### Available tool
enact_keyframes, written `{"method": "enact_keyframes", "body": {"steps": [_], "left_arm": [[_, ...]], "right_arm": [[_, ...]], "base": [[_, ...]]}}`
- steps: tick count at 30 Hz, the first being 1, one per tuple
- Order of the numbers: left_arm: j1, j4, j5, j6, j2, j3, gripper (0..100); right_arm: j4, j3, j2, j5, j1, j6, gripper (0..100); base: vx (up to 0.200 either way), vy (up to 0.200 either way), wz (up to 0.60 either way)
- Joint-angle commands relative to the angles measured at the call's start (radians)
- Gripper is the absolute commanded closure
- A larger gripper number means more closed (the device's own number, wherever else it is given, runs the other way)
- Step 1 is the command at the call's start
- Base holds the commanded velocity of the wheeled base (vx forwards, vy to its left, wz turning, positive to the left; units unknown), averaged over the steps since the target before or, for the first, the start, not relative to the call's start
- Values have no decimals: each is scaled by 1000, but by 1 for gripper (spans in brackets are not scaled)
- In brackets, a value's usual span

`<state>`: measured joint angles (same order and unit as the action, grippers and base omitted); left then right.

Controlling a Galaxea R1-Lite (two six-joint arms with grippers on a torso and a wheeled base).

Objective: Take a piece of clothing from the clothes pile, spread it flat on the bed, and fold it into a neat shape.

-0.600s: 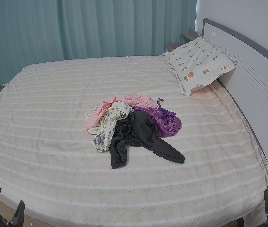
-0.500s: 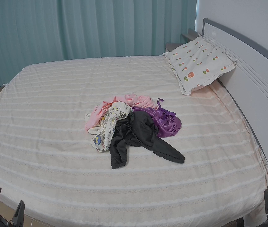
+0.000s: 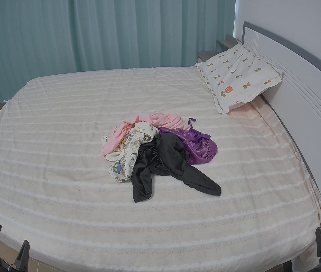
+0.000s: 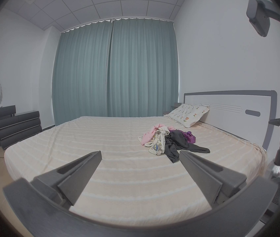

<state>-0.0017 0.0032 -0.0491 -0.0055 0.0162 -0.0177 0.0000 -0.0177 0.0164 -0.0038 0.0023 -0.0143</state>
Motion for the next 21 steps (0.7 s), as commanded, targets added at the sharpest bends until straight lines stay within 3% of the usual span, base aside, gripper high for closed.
{"method": "enact_keyframes", "body": {"steps": [1,2,6,7,11,18,21], "left_arm": [[0,0,0,-1,-16,16,0],[0,0,0,-1,-16,16,0],[0,0,0,1,-16,16,0],[0,0,0,-1,-16,16,0],[0,0,0,-1,-16,16,0],[0,0,0,-1,-16,16,0],[0,0,0,-1,-16,16,0]], "right_arm": [[6,13,-16,-1,1,-3,0],[-5,15,-16,2,1,-1,0],[2,-285,160,21,15,68,0],[5,-289,171,22,15,68,0],[20,-252,367,148,18,33,0],[-100,-231,732,360,77,220,0],[-161,-242,904,374,93,235,0]], "base": [[0,0,0],[0,0,0],[0,0,0],[0,0,0],[0,0,0],[0,0,0],[0,0,0]]}}
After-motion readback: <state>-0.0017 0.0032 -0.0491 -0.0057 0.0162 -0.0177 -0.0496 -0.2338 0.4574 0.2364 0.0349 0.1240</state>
